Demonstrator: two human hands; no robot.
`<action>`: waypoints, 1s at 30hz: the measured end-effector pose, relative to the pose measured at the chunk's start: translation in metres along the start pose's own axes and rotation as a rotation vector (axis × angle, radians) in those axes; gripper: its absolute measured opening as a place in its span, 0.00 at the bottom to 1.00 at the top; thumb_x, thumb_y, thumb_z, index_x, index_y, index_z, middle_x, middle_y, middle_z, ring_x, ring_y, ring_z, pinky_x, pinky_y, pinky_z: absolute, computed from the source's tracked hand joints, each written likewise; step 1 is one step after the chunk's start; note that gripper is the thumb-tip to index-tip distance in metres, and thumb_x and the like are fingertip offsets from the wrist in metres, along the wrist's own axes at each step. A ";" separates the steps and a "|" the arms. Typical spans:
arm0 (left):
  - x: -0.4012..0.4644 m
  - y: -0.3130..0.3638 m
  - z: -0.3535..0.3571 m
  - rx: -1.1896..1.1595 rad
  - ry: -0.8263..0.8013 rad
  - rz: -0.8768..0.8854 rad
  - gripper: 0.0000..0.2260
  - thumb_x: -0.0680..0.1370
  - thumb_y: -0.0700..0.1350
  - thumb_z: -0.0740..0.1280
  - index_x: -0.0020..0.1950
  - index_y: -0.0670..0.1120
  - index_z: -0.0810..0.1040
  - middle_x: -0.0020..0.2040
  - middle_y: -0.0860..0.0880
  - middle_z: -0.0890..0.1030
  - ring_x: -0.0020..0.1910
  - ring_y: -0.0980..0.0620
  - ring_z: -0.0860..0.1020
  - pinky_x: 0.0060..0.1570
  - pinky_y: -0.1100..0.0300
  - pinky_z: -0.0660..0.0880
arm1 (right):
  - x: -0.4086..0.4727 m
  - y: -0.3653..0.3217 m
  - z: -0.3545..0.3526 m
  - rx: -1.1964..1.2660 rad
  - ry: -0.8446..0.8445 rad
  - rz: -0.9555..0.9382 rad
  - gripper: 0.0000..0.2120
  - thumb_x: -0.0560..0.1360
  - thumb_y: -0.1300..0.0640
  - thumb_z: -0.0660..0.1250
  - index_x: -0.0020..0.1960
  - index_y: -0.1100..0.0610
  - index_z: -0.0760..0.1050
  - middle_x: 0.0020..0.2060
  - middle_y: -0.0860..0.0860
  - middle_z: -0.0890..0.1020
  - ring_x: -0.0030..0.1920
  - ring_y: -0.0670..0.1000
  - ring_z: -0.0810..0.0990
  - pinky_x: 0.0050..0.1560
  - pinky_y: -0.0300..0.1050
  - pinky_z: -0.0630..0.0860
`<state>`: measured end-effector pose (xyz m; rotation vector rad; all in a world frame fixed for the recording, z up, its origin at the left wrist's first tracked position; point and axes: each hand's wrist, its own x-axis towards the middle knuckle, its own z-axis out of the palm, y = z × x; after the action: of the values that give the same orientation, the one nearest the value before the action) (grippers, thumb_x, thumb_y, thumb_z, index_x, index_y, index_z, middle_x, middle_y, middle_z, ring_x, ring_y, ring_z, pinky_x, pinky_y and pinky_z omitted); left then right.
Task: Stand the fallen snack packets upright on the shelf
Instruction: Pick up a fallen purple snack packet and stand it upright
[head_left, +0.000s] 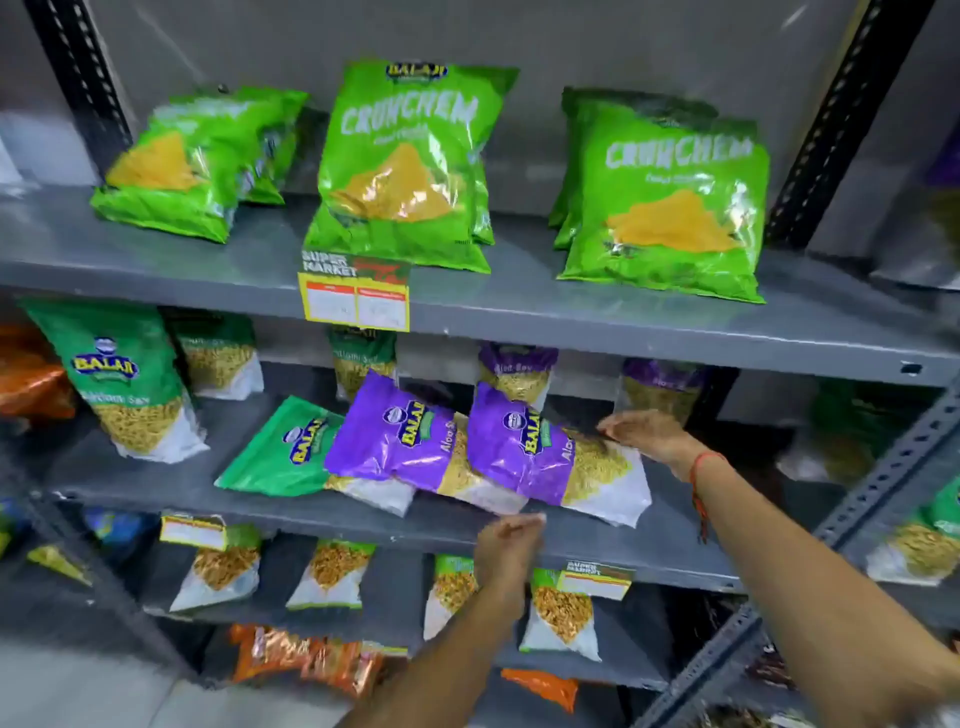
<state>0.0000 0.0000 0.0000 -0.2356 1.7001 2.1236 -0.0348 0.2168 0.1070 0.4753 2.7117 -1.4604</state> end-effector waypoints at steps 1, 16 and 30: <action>0.006 -0.005 0.010 -0.051 -0.028 -0.045 0.07 0.67 0.46 0.76 0.31 0.49 0.81 0.21 0.53 0.75 0.20 0.55 0.71 0.22 0.65 0.66 | 0.009 0.011 -0.002 -0.029 0.053 0.010 0.11 0.75 0.68 0.64 0.55 0.73 0.76 0.57 0.63 0.79 0.44 0.39 0.79 0.46 0.29 0.71; 0.044 -0.016 0.080 -0.493 0.269 -0.164 0.10 0.75 0.41 0.69 0.35 0.47 0.72 0.27 0.50 0.71 0.25 0.55 0.69 0.27 0.62 0.67 | 0.105 0.039 0.021 -0.246 -0.192 0.073 0.19 0.75 0.46 0.64 0.61 0.54 0.76 0.62 0.53 0.78 0.60 0.53 0.76 0.61 0.43 0.71; -0.017 0.014 0.000 -0.150 0.247 0.026 0.08 0.68 0.47 0.75 0.32 0.47 0.78 0.35 0.45 0.80 0.38 0.47 0.77 0.44 0.50 0.76 | -0.089 0.044 0.040 0.488 0.179 0.073 0.10 0.75 0.65 0.64 0.35 0.59 0.75 0.24 0.46 0.81 0.27 0.41 0.77 0.31 0.33 0.75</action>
<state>0.0091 -0.0064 0.0190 -0.5419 1.6813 2.3242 0.0569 0.1842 0.0632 0.7417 2.4017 -2.1545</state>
